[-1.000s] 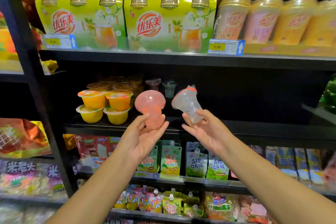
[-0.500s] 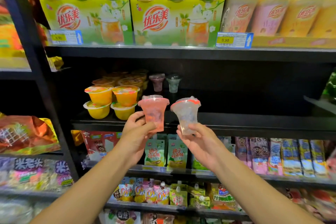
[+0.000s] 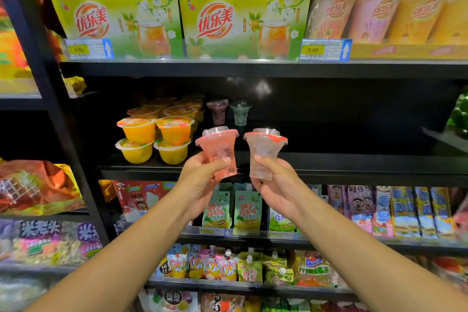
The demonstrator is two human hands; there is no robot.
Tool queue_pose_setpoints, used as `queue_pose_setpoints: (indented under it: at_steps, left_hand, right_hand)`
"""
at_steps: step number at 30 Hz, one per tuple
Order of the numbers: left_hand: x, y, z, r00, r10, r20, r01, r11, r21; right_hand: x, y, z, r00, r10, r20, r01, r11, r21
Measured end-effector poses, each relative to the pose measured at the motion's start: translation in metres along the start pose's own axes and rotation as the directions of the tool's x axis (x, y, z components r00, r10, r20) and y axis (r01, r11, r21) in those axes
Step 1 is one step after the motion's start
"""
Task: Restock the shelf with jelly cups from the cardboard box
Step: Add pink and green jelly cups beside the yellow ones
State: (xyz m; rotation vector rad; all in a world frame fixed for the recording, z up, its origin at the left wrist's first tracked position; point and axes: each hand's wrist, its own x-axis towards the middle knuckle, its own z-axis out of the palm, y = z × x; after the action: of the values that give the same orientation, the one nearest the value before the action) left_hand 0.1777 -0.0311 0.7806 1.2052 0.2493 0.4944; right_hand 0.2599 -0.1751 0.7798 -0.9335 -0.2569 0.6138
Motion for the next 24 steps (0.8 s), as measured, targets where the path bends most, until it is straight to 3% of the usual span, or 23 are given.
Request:
queue_pose_setpoints:
  at_steps: [6,13,24]
  left_hand:
    - [0.013,0.0,-0.001,0.997,0.065,-0.043,-0.063,0.997,0.053]
    - [0.03,0.004,0.006,0.961,0.265,-0.078,-0.211,0.888,0.409]
    - [0.074,-0.017,0.007,0.929,0.303,-0.211,-0.119,0.787,0.606]
  right_hand:
    - [0.015,-0.009,-0.01,0.976,-0.218,0.013,0.209,0.913,-0.351]
    - [0.037,-0.028,-0.019,0.928,-0.372,0.031,0.285,0.652,-0.703]
    - [0.088,-0.02,-0.04,0.914,-0.401,0.067,0.256,0.442,-0.86]
